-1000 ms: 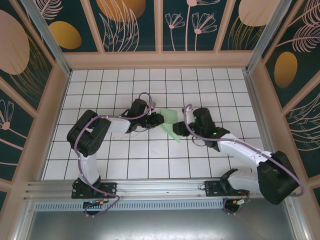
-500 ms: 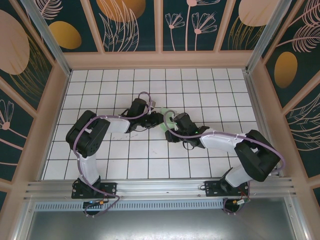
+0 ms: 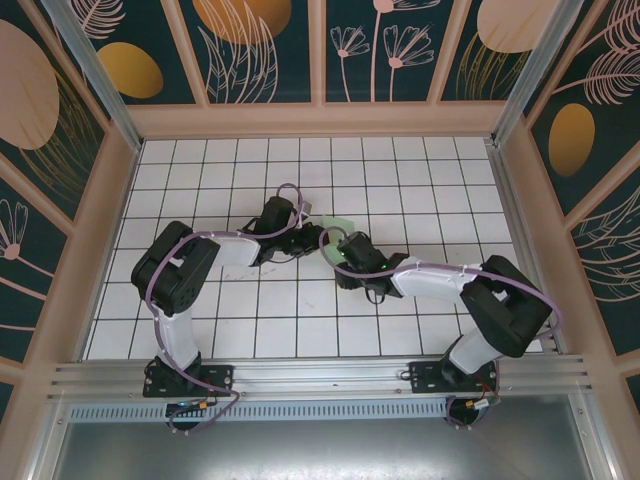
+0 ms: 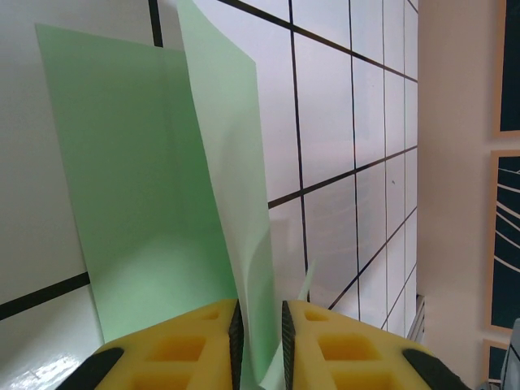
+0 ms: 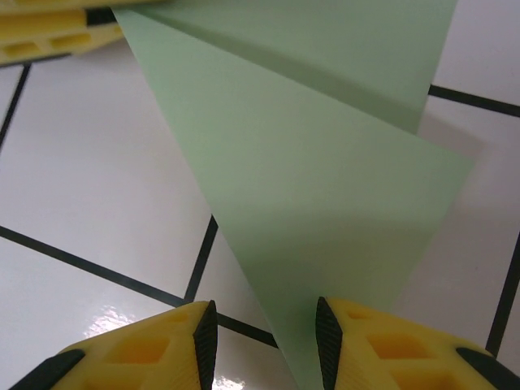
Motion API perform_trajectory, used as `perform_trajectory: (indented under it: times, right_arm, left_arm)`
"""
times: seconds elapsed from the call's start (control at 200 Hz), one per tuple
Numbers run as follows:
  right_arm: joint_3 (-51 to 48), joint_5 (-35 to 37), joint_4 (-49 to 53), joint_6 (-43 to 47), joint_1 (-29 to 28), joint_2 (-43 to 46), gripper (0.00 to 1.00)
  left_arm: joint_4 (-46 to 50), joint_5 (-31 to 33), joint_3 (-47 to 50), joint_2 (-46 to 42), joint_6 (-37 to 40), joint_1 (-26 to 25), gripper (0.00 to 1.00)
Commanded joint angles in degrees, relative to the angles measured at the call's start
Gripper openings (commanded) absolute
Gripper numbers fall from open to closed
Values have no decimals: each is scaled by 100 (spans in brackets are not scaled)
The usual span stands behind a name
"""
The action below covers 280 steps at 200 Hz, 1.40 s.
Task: Fold a paper plane with a square sheet of paper (fold left side to right side)
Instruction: Fourth fold the wing at the center of the table.
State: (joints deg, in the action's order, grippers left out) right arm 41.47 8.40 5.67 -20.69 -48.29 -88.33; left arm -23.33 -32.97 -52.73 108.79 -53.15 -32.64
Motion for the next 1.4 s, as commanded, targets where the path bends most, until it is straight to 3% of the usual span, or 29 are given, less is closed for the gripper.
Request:
perform_trajectory:
  times: [0.0,0.59,0.881,1.186,1.396]
  right_arm:
    - [193,502,273,-196,-127,-136,40]
    - [334,778,343,-208,-242,-380,22]
    - [191,559,206,-243,-228,-397,9]
    - [-167,-224,-362,-296,-3,-28,4]
    - [-546,-1559,-1005,-293,483,344,0]
  left_arm:
    - [84,9,-97,-132,-57,-36,24]
    - [219,80,-96,-150,6,-41,25]
    - [426,305,7,-474,166,-19,39]
    - [1060,602,205,-1408,581,411,52]
    - [1051,455,331,-1357,690,446,44]
